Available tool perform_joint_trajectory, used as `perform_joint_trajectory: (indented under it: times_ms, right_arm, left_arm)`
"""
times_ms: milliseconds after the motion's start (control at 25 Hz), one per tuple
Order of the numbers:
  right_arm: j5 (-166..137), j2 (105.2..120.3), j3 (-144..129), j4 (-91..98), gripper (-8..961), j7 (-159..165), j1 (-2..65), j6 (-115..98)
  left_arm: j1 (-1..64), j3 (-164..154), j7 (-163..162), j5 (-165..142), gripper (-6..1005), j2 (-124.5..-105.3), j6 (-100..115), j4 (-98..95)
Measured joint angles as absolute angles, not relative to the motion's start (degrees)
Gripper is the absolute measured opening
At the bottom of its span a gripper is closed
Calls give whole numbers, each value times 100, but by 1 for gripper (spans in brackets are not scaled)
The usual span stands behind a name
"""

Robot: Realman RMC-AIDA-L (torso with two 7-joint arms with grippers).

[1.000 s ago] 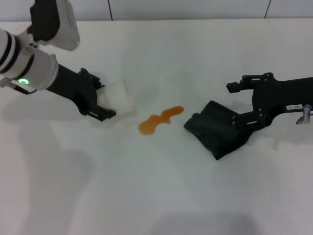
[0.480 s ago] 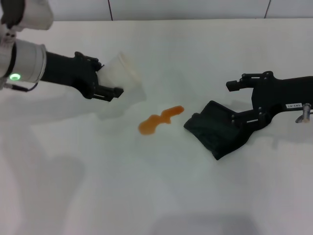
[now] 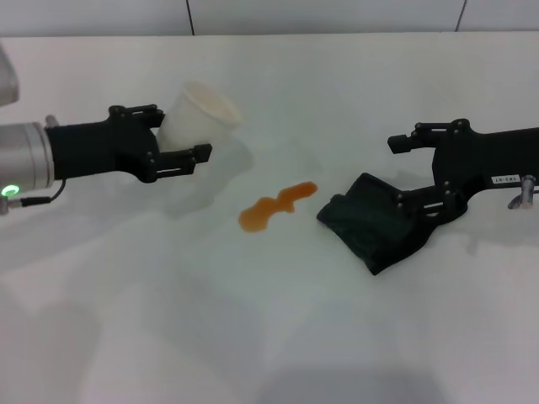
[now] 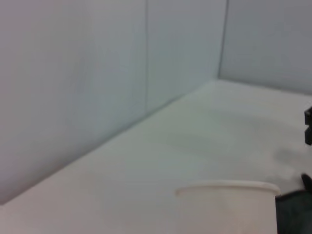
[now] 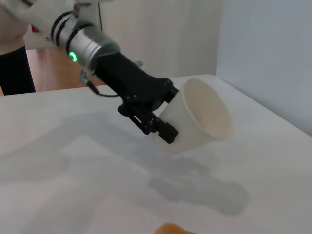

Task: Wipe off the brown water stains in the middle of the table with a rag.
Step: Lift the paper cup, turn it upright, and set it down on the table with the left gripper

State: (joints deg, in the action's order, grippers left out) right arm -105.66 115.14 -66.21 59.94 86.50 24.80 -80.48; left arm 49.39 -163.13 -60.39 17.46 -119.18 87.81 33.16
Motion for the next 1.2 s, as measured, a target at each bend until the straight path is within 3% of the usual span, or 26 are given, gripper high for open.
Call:
perform_joint_trajectory:
  times_ms: [640,1200]
  right_arm:
    - [-10509,11513,-6618,5953,841,8579,2478,-8077]
    - [-10470,11515,-6618,5944,841,8569,2479,-8080]
  left_arm:
    - [3910,-16303,-5808,3190,706,-11886,8775,2483]
    - [3660,-16300,-6528,3638,706,-11888,8277,2342]
